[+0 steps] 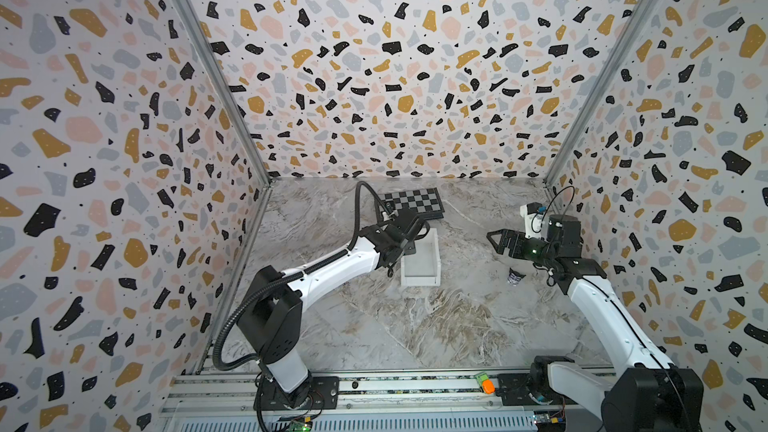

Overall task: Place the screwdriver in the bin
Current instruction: 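Carry the screwdriver with the left gripper over the white bin and lower it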

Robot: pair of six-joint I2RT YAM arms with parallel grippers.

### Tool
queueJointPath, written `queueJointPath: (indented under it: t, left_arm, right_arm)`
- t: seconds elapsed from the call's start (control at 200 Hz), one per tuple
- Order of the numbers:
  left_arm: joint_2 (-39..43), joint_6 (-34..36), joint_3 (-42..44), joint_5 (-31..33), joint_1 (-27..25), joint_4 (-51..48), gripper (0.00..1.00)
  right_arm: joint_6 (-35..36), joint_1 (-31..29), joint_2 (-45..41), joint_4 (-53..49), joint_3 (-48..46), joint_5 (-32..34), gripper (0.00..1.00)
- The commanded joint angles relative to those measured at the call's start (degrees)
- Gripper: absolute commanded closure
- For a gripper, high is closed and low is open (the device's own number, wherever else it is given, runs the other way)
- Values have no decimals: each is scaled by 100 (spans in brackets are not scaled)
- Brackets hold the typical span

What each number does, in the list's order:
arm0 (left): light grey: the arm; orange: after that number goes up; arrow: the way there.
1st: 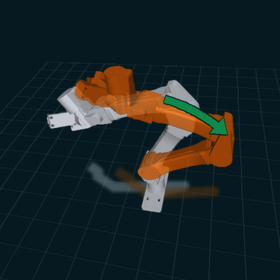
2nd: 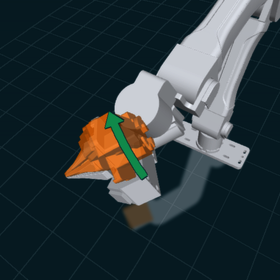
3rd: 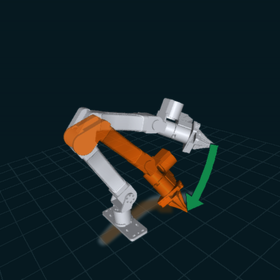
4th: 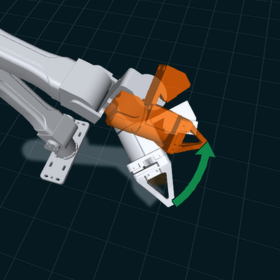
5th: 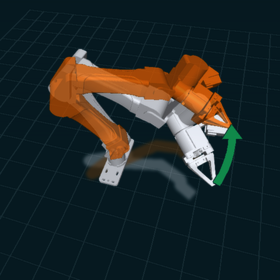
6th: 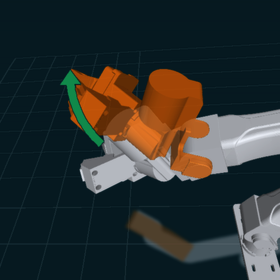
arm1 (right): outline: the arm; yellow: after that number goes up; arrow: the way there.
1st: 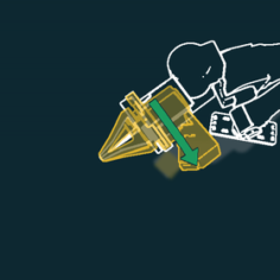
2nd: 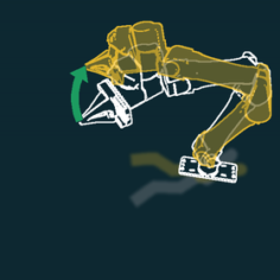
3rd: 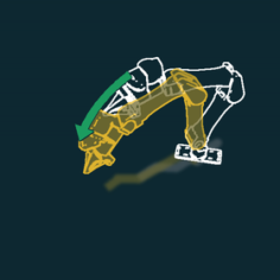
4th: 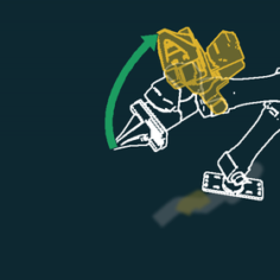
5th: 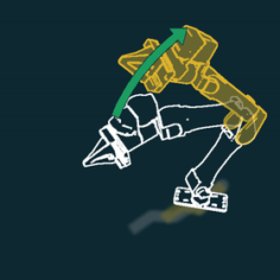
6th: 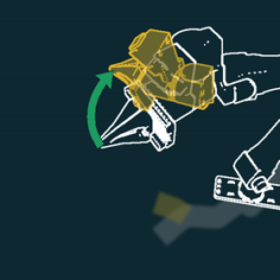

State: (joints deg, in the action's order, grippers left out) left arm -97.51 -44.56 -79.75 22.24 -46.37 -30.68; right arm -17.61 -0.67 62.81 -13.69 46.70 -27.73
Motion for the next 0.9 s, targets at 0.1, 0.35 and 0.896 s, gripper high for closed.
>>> queueJointPath:
  t: [0.1, 0.35, 0.896]
  left_arm:
    - [-792, 1019, -555, 179, -524, -558, 92]
    - [-1506, 1341, -858, 520, -751, -832, 92]
    - [-2120, 1563, -1084, 923, -754, -837, 92]
  right_arm:
    - [-62, 40, -189, -174, 105, -180, 1]
    - [-79, 106, -349, -191, 12, -215, 1]
    - [-122, 190, -374, -135, -152, -356, 1]
